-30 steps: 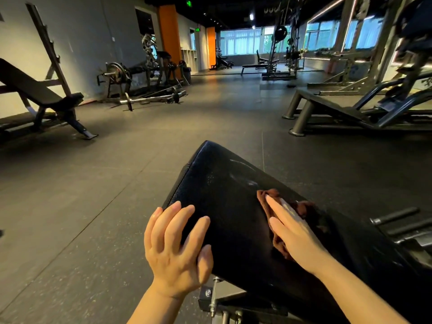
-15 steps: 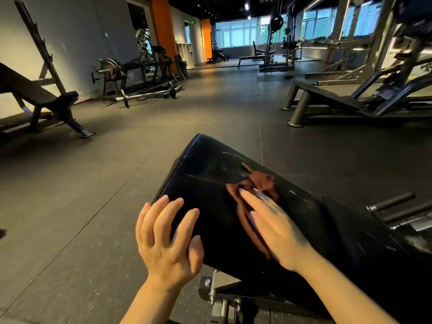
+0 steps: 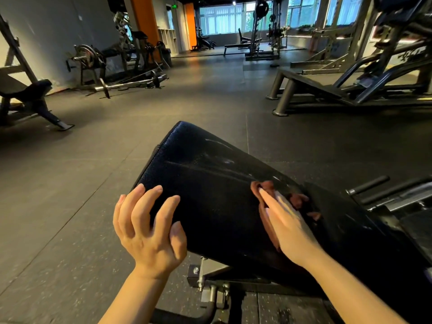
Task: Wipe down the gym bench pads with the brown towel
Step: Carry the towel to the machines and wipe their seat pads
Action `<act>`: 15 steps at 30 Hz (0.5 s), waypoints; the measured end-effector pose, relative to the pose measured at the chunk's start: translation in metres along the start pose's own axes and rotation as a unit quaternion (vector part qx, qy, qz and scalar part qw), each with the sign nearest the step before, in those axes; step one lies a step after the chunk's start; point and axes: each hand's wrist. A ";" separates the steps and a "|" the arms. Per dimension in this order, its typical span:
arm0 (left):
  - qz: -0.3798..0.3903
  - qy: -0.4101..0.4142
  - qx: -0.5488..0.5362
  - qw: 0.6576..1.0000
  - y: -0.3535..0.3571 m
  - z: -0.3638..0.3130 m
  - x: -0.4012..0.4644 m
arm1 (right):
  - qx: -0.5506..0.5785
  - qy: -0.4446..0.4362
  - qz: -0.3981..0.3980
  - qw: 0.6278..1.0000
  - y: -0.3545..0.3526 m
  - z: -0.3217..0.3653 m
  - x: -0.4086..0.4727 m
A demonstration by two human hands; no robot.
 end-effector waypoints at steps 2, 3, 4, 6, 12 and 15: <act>0.007 -0.001 -0.003 1.000 -0.001 -0.001 -0.001 | -0.025 -0.062 0.052 0.996 0.007 0.041 0.000; 0.010 -0.001 -0.003 1.000 -0.002 -0.001 -0.001 | -0.036 -0.105 0.069 0.991 0.011 0.063 0.000; 0.014 -0.002 -0.003 1.000 -0.003 -0.002 -0.001 | -0.036 -0.152 0.075 0.985 0.015 0.084 0.000; 0.022 -0.003 -0.003 1.000 -0.005 -0.003 -0.001 | -0.027 -0.216 0.079 0.973 0.021 0.111 0.005; 0.023 -0.009 -0.006 1.000 -0.008 -0.005 -0.003 | -0.024 -0.280 0.084 0.956 0.024 0.099 -0.001; 0.011 -0.025 -0.013 1.000 -0.003 -0.007 -0.002 | -0.049 -0.274 0.094 0.956 0.026 0.099 0.001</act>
Point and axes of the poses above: each hand's wrist, its own x-axis towards the middle knuckle, its own y-axis out of the palm, z = x × y, and after that the axes turned 4 degrees about z, right-handed
